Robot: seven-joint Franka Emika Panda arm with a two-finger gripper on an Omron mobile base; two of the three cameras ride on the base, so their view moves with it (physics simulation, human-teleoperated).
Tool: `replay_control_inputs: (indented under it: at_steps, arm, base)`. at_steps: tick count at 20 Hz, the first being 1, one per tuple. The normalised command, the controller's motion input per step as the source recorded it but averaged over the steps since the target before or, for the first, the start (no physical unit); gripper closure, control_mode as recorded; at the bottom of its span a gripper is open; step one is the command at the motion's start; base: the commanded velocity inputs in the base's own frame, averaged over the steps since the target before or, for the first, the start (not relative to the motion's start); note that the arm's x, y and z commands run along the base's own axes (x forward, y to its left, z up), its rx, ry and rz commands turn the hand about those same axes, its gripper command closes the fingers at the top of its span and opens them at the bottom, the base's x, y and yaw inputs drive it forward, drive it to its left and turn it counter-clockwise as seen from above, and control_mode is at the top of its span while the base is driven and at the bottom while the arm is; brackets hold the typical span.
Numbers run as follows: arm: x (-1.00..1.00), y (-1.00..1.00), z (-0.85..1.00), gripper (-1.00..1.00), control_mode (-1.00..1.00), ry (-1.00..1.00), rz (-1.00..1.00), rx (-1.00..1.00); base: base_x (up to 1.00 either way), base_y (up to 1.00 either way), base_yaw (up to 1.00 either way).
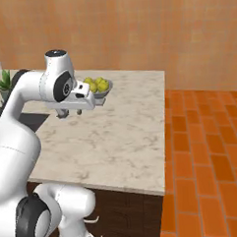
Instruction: Take a straw from the drawer in front and place it inside the glass cup on the dining counter.
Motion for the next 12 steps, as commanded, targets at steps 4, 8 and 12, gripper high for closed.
replay_control_inputs:
  at_steps: [4, 8, 12]
  arm:
    - [0.0, 0.0, 0.0, -1.0, 1.0, 0.0, 0.0, 0.0]
    - [0.0, 0.0, 0.0, -1.0, 1.0, 0.0, 0.0, 0.0]
    - [0.0, 0.0, 0.0, -1.0, 1.0, 0.0, 0.0, 0.0]
  base:
    - [-0.26, 0.0, 0.0]
    - [-0.91, -0.03, 0.0]
    - [-0.16, -0.45, 0.29]
